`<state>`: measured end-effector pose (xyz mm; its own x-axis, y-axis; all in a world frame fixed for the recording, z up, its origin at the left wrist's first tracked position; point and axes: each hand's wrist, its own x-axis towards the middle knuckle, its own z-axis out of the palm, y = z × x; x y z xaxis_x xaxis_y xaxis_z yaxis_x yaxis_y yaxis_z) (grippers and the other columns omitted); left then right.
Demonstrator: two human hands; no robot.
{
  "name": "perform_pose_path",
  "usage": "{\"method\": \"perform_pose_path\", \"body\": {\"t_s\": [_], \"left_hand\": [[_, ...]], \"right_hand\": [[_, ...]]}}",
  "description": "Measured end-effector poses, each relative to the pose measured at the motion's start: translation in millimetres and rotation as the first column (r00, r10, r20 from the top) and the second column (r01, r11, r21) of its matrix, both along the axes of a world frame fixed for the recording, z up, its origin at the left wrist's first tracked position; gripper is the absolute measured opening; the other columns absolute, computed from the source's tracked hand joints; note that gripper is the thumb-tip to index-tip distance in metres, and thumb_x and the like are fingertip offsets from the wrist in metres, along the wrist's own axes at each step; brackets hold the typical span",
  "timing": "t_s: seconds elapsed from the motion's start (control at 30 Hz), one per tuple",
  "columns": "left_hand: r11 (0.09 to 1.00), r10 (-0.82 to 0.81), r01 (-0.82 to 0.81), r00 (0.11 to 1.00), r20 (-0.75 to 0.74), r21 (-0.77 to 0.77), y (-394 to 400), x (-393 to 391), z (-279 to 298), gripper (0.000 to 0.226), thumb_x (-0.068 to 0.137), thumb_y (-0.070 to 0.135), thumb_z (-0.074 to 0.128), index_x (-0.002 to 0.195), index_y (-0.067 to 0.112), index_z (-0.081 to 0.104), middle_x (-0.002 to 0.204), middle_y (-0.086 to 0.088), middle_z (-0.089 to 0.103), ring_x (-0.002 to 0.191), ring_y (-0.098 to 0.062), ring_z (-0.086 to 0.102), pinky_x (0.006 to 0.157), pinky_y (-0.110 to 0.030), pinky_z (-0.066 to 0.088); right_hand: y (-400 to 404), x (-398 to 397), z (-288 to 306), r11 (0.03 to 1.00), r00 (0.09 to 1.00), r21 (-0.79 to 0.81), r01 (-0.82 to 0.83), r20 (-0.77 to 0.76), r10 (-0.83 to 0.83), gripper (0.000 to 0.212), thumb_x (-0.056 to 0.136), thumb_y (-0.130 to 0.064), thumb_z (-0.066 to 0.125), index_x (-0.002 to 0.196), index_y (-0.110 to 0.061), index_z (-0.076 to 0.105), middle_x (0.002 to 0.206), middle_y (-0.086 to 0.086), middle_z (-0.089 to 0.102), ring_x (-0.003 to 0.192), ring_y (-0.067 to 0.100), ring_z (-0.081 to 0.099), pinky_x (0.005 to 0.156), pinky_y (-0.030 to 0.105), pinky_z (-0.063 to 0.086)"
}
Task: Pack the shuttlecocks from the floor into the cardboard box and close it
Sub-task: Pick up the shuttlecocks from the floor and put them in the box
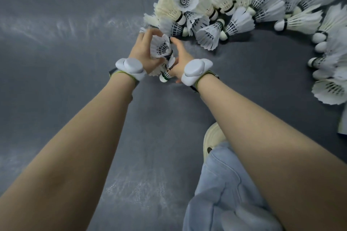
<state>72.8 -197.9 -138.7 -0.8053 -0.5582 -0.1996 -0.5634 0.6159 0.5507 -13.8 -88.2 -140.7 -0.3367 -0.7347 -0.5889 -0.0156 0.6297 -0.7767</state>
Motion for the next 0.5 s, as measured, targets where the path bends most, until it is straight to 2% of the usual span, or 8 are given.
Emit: {"method": "perform_pose_path", "body": {"t_s": [0.07, 0.1, 0.17, 0.23, 0.3, 0.4, 0.5], "left_hand": [[1.000, -0.014, 0.013, 1.000, -0.007, -0.020, 9.2, -5.3, 2.0, 0.055, 0.076, 0.006, 0.068, 0.126, 0.007, 0.045, 0.123, -0.016, 0.048, 0.108, -0.026, 0.048, 0.077, -0.011, 0.030], [0.999, -0.024, 0.024, 1.000, -0.004, -0.026, 13.4, -6.4, 2.4, 0.054, 0.076, 0.007, 0.068, 0.126, 0.008, 0.045, 0.122, -0.017, 0.049, 0.107, -0.027, 0.049, 0.077, -0.013, 0.030], [0.998, -0.058, 0.058, 0.998, 0.004, -0.040, 22.3, -6.6, 2.1, 0.053, 0.077, 0.007, 0.068, 0.125, 0.008, 0.047, 0.121, -0.017, 0.051, 0.108, -0.029, 0.050, 0.079, -0.018, 0.033], [0.996, -0.079, 0.080, 0.997, 0.018, -0.043, 31.7, -4.7, 3.6, 0.053, 0.077, 0.007, 0.068, 0.126, 0.008, 0.046, 0.123, -0.015, 0.051, 0.109, -0.030, 0.050, 0.082, -0.022, 0.035], [0.996, -0.080, 0.081, 0.996, 0.026, -0.041, 39.1, -4.2, 8.7, 0.054, 0.078, 0.006, 0.067, 0.127, 0.010, 0.046, 0.123, -0.015, 0.049, 0.110, -0.030, 0.050, 0.079, -0.018, 0.032], [0.996, -0.075, 0.077, 0.996, 0.042, -0.049, 50.0, -5.4, 28.7, 0.056, 0.078, 0.004, 0.066, 0.129, 0.013, 0.044, 0.125, -0.015, 0.047, 0.109, -0.031, 0.050, 0.076, -0.014, 0.030], [0.995, -0.083, 0.086, 0.995, 0.058, -0.041, 60.5, -10.4, 58.9, 0.058, 0.080, 0.003, 0.064, 0.132, 0.017, 0.042, 0.127, -0.015, 0.044, 0.110, -0.032, 0.050, 0.082, -0.023, 0.037]], "right_hand": [[4.3, -4.1, 0.3, 1.000, 1.000, 0.013, -0.006, 0.031, 0.006, 0.083, 0.084, 0.010, 0.051, 0.150, -0.020, 0.011, 0.132, 0.018, 0.052, 0.098, 0.023, 0.052, 0.071, 0.032, 0.045], [6.5, -5.4, 0.2, 0.999, 0.999, 0.033, -0.005, 0.047, 0.004, 0.081, 0.084, 0.010, 0.053, 0.149, -0.017, 0.014, 0.134, 0.018, 0.050, 0.102, 0.023, 0.051, 0.076, 0.033, 0.048], [11.5, -8.0, -0.6, 0.996, 0.998, 0.089, -0.018, 0.053, 0.013, 0.074, 0.084, 0.006, 0.055, 0.147, -0.013, 0.019, 0.136, 0.018, 0.047, 0.115, 0.028, 0.052, 0.094, 0.040, 0.048], [18.6, -9.8, 1.1, 0.992, 0.998, 0.125, -0.006, 0.060, -0.002, 0.068, 0.084, 0.007, 0.054, 0.143, -0.010, 0.024, 0.133, 0.017, 0.047, 0.117, 0.029, 0.051, 0.101, 0.043, 0.046], [24.6, -11.9, 9.0, 0.990, 0.998, 0.136, -0.023, 0.066, 0.014, 0.061, 0.084, 0.008, 0.053, 0.137, -0.007, 0.029, 0.124, 0.017, 0.050, 0.109, 0.030, 0.052, 0.098, 0.047, 0.047], [31.9, -14.0, 29.6, 0.989, 0.999, 0.145, -0.037, 0.039, 0.032, 0.064, 0.082, 0.004, 0.057, 0.138, -0.006, 0.028, 0.126, 0.018, 0.052, 0.112, 0.037, 0.055, 0.091, 0.053, 0.051], [37.8, -14.2, 57.8, 0.993, 1.000, 0.118, 0.007, 0.005, -0.008, 0.072, 0.082, -0.002, 0.063, 0.144, -0.007, 0.028, 0.128, 0.011, 0.051, 0.108, 0.026, 0.054, 0.083, 0.038, 0.052]]}}
